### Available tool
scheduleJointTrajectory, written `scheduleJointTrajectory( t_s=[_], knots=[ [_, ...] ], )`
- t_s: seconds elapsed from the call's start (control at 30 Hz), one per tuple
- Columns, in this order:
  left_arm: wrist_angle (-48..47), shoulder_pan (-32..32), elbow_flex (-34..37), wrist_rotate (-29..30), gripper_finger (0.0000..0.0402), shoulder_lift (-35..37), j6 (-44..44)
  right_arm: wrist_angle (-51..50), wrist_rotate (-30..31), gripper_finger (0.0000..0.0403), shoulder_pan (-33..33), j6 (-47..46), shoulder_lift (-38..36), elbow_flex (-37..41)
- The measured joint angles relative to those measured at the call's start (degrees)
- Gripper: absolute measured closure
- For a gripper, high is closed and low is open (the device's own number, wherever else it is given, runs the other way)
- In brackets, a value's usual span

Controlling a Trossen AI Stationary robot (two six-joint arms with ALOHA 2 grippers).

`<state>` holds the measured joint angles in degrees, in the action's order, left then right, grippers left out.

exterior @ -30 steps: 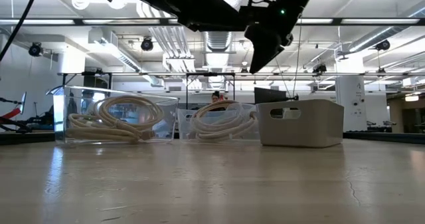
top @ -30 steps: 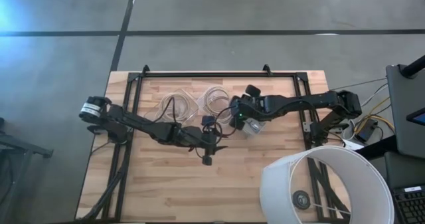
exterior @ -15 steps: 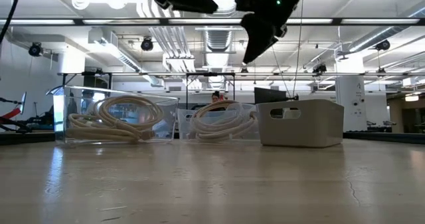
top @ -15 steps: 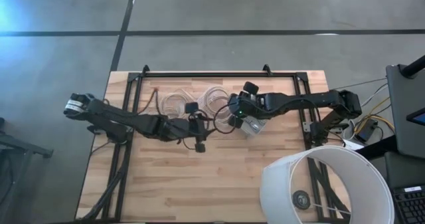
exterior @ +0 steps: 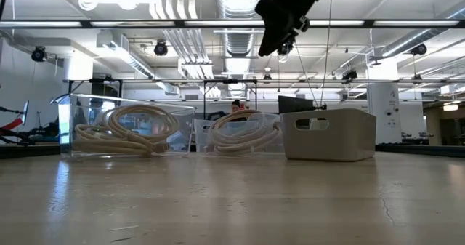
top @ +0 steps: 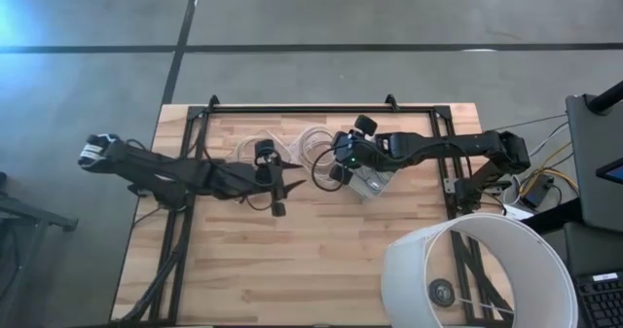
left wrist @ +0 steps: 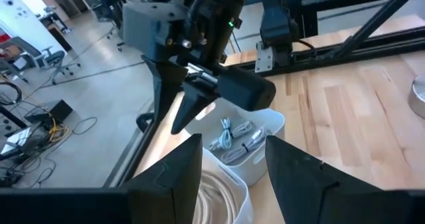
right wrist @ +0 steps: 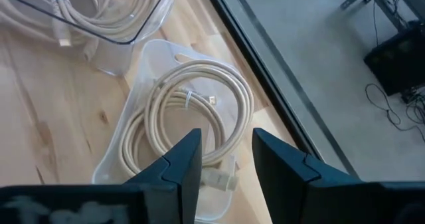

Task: Pick & Place USB Port
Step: Return to Home Position

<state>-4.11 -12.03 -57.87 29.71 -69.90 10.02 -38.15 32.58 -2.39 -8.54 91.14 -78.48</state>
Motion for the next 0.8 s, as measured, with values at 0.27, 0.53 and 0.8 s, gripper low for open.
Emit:
scheduleJointTrajectory(
  t_s=[0.27, 0.53, 0.8],
  knots=[
    [-4.9, 0.0, 0.0, 0.0, 0.0232, 3.7, -3.0, 0.2, 0.1, 0.0266, 0.0, 2.6, -0.2, -1.3],
    [-13.6, 0.0, 0.0, 0.0, 0.0232, 9.9, -8.0, -0.6, 0.0, 0.0275, 0.6, 1.7, -2.0, -2.4],
    [-23.0, 0.0, 0.0, 1.1, 0.0232, 15.2, -13.2, -0.7, -3.8, 0.0282, 1.2, -0.3, -6.6, 0.3]
  ],
)
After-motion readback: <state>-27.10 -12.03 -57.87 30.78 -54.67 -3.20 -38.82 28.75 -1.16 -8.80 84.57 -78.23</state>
